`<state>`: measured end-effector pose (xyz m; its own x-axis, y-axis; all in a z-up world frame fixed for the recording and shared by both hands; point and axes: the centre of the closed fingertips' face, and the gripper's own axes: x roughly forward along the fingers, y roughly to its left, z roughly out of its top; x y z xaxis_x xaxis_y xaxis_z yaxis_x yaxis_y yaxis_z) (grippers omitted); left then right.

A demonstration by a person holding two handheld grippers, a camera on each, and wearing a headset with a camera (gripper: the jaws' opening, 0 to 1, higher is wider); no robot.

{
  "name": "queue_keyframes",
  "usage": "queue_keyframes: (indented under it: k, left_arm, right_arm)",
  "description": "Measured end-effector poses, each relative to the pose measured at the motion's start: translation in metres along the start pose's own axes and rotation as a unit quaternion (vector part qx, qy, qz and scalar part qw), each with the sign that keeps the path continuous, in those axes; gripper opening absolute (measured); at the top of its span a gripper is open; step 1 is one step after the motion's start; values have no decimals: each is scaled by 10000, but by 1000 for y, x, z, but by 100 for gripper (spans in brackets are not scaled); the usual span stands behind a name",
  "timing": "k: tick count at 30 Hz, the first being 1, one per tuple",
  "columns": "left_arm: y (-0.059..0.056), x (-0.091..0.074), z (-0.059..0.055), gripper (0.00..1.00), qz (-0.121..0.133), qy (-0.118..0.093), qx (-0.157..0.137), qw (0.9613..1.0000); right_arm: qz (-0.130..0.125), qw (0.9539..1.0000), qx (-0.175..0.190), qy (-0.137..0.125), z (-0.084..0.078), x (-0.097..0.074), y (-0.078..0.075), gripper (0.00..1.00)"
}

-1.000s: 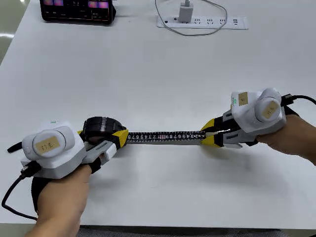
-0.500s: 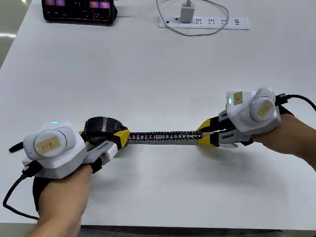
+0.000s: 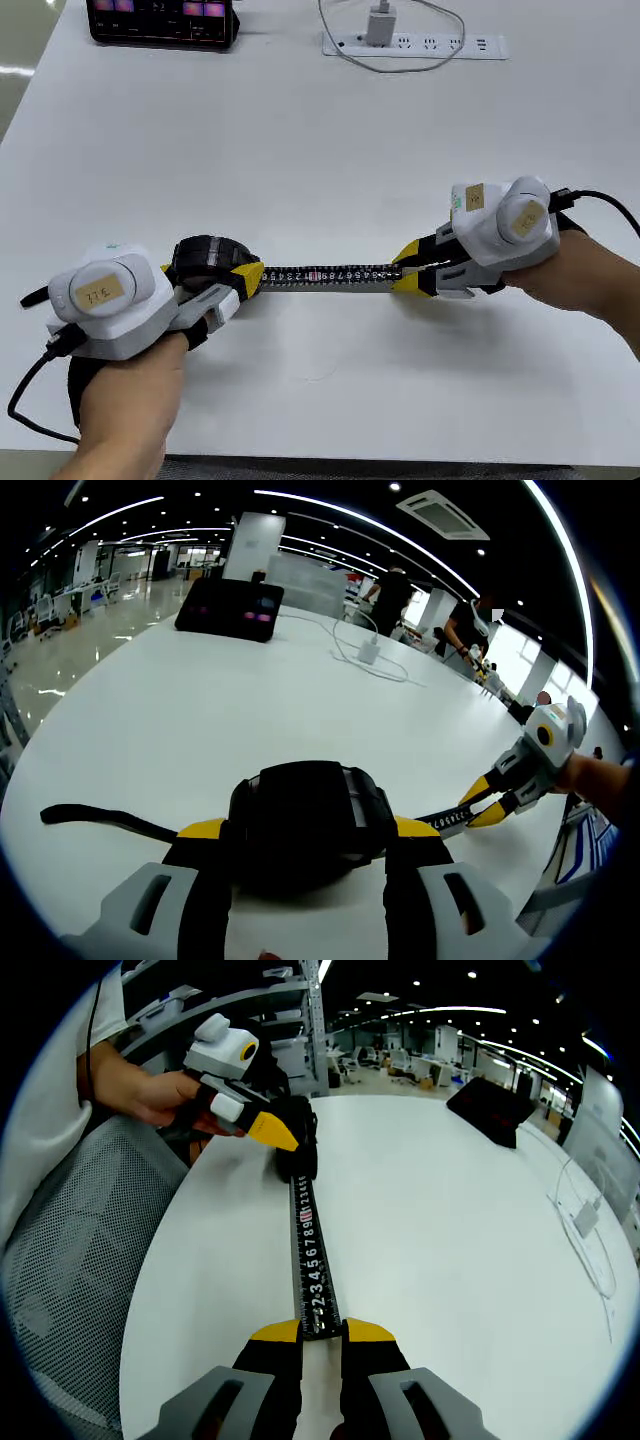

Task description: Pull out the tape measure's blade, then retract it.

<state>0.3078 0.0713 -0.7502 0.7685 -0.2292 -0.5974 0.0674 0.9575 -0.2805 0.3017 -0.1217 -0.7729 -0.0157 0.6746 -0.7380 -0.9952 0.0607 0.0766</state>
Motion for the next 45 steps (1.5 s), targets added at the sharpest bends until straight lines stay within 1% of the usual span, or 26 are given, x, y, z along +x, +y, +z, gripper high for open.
queue_keyframes:
  k: [14, 37, 45]
  left_arm:
    - [1, 0, 0, 57, -17, -12, -31, 10000]
    - [1, -1, 0, 57, -44, -20, -37, 10000]
    - [2, -1, 0, 57, -62, -25, -71, 10000]
  right_arm:
    - [52, 10000, 3, -59, 8, 8, 0, 10]
    - [112, 9997, 133, -178, 18, 21, 0, 10]
    - [140, 9995, 137, -265, 25, 27, 0, 10]
